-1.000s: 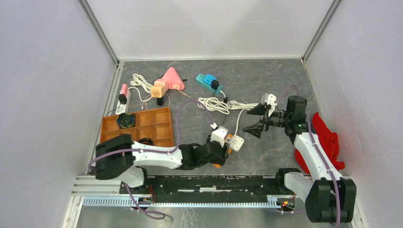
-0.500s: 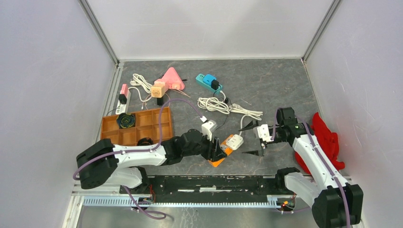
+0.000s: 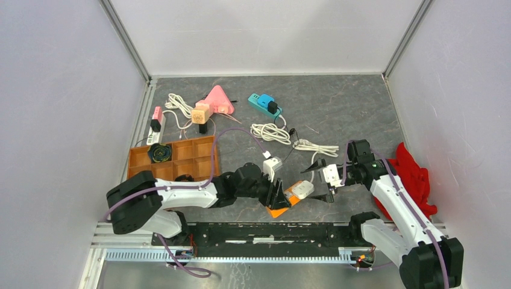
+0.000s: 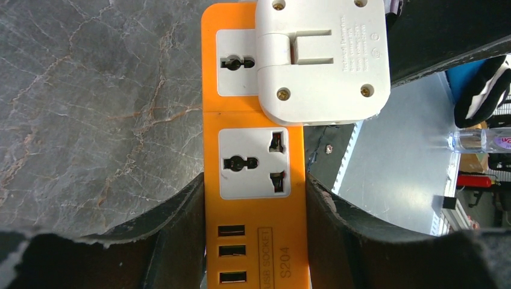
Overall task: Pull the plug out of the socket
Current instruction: Remove the plug from the socket.
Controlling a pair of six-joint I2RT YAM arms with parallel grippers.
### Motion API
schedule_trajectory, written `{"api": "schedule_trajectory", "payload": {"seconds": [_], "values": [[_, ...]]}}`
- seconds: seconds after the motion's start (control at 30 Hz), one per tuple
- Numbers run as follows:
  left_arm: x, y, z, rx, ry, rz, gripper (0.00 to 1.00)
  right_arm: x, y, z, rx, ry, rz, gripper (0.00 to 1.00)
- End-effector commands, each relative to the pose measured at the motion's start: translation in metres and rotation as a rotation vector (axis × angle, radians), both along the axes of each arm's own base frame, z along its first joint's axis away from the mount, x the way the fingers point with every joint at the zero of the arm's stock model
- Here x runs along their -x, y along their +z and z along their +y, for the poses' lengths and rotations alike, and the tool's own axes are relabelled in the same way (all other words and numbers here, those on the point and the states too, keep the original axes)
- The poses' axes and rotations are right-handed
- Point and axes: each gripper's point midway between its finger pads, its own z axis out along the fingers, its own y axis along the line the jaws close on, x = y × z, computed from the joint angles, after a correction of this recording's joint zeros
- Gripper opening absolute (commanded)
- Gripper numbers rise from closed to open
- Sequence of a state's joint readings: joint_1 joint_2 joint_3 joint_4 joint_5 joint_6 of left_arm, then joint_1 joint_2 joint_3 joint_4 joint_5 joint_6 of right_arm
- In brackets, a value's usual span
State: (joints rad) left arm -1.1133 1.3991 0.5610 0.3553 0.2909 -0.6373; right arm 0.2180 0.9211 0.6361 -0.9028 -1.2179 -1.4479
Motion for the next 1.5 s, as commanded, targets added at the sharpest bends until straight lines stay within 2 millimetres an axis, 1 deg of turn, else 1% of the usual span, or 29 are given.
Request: {"api": "schedule_trajectory", "payload": {"seconds": [0.0,0.2,0.3,0.37,0.43,0.63,0.9,1.2,1.47], "values": [[0.001,0.043,-0.027,0.151,-0.070,-0.015,0.02,0.009,0.016,0.009,-0.113,0.253,-0.543,0.84],[-0.003,0.045,-0.028,0.166,-0.072,-0.004,0.02,0.005,0.010,0.007,-0.079,0.243,-0.532,0.78],[-0.003,0.045,-0.027,0.168,-0.075,-0.002,0.02,0.001,0.012,0.008,-0.076,0.229,-0.518,0.71],[-0.003,0.044,-0.027,0.165,-0.077,0.003,0.02,-0.001,0.014,0.009,-0.076,0.218,-0.508,0.65],[-0.003,0.041,-0.026,0.160,-0.074,0.009,0.02,-0.004,0.016,0.009,-0.074,0.206,-0.498,0.60],[-0.001,0.040,-0.028,0.164,-0.086,0.021,0.02,-0.006,0.016,0.009,-0.070,0.193,-0.481,0.57],[-0.002,0.036,-0.029,0.151,-0.086,0.026,0.02,-0.009,0.011,0.008,-0.052,0.176,-0.463,0.50],[-0.002,0.029,-0.029,0.121,-0.091,0.026,0.02,-0.004,0.003,0.010,-0.036,0.198,-0.439,0.45],[-0.004,0.022,-0.028,0.084,-0.102,0.011,0.02,0.001,-0.004,0.013,-0.019,0.226,-0.415,0.37]]}}
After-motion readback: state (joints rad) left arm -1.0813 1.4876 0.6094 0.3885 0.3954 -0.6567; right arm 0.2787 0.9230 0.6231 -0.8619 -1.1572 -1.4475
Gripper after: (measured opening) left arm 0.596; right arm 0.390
